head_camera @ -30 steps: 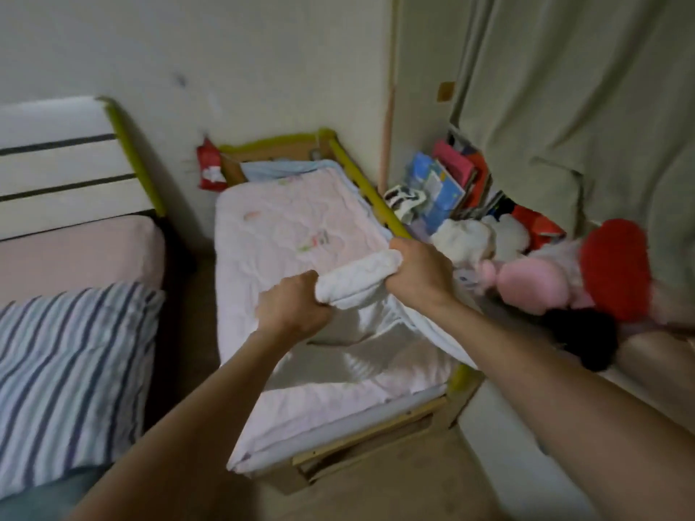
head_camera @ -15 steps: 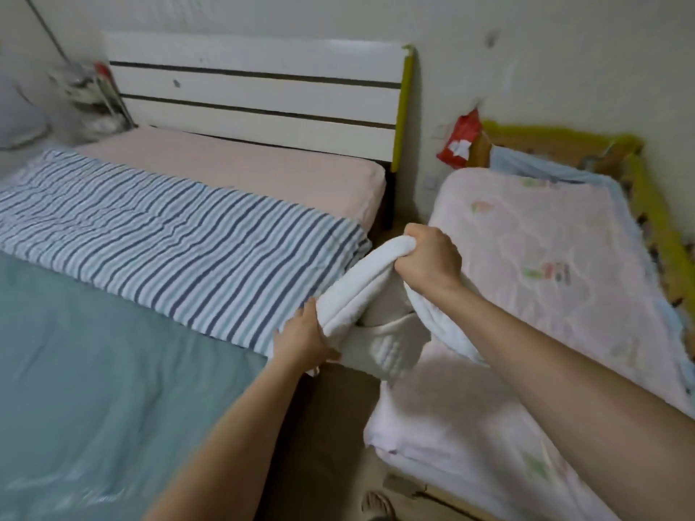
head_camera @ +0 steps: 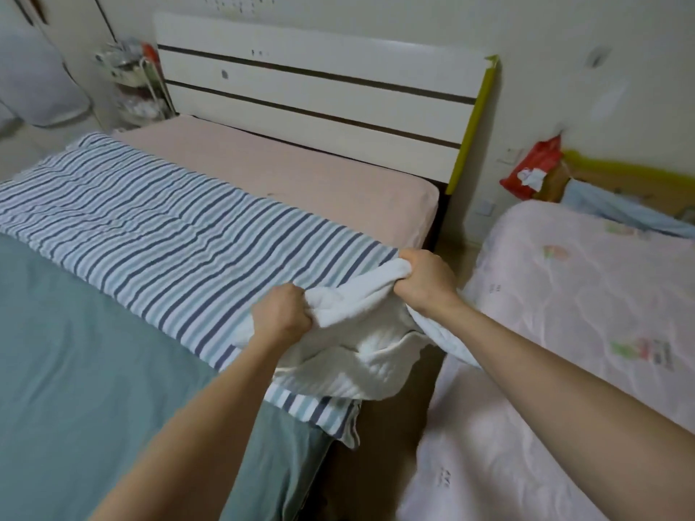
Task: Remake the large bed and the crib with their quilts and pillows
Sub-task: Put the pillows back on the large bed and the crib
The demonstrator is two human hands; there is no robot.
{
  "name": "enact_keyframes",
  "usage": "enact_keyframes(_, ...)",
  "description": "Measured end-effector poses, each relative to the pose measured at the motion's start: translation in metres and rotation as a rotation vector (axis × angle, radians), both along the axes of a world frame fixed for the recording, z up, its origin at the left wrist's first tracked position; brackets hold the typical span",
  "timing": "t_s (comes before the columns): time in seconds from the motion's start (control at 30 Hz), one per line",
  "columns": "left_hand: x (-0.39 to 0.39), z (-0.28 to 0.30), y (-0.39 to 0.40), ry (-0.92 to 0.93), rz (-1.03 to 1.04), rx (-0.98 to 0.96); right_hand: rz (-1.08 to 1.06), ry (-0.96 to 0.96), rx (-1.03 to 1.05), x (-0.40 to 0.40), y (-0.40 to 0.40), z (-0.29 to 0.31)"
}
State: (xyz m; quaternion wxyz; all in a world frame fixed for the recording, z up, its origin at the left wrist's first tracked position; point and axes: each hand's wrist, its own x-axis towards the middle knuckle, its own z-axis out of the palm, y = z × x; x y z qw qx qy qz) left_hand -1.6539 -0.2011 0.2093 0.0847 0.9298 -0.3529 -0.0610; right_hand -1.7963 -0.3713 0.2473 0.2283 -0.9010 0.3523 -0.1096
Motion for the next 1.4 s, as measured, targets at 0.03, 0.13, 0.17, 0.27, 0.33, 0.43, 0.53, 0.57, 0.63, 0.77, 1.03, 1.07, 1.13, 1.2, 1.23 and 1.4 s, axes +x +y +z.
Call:
enact_keyframes(0.03,0.016,0.008,-0.008,-0.043,-0.021,-0.026,0.030,0.097,-0.014,0.012,-0.003,-0.001)
enact_keyframes(0.13,0.061,0.040,-0.030,-0.204,-0.203,-0.054,0.139,0.279,-0.018,0.033,-0.006,-0.010)
enact_keyframes(0.17,0.078,0.052,-0.036,-0.271,-0.269,-0.059,0.149,0.271,0.007,0.041,-0.005,-0.016)
enact_keyframes(0.27,0.120,0.087,-0.052,-0.427,-0.432,-0.136,0.154,0.230,0.275,0.061,0.002,-0.024)
enact_keyframes(0.33,0.140,0.114,-0.061,-0.499,-0.557,-0.134,0.303,0.360,0.436,0.085,-0.004,-0.016)
enact_keyframes(0.43,0.145,0.143,-0.073,-0.596,-0.788,-0.135,0.506,0.603,0.640,0.119,-0.032,0.006)
enact_keyframes(0.53,0.148,0.150,-0.082,-0.704,-1.036,-0.163,0.386,0.407,0.744,0.157,-0.071,0.020)
enact_keyframes(0.57,0.154,0.153,-0.085,-0.754,-1.084,-0.148,0.268,0.209,0.757,0.174,-0.084,0.021)
enact_keyframes(0.63,0.173,0.156,-0.092,-0.862,-1.133,-0.069,0.060,-0.034,0.496,0.204,-0.104,0.030)
enact_keyframes(0.77,0.214,0.168,-0.104,-0.973,-1.105,0.229,0.132,-0.077,0.023,0.257,-0.144,0.042)
enact_keyframes(1.03,0.261,0.148,-0.169,-0.872,-0.816,0.473,0.797,0.313,0.124,0.377,-0.215,0.058)
enact_keyframes(1.07,0.265,0.148,-0.171,-0.903,-0.846,0.504,0.787,0.319,0.151,0.382,-0.219,0.054)
enact_keyframes(1.13,0.272,0.141,-0.175,-0.878,-0.748,0.538,0.732,0.268,0.099,0.397,-0.225,0.044)
enact_keyframes(1.2,0.283,0.127,-0.183,-0.816,-0.609,0.522,0.672,0.202,-0.006,0.410,-0.225,0.042)
enact_keyframes(1.23,0.289,0.115,-0.188,-0.784,-0.553,0.502,0.636,0.169,-0.039,0.415,-0.223,0.044)
enact_keyframes(1.4,0.283,0.106,-0.197,-0.428,-0.170,0.303,0.430,0.009,-0.050,0.433,-0.210,0.064)
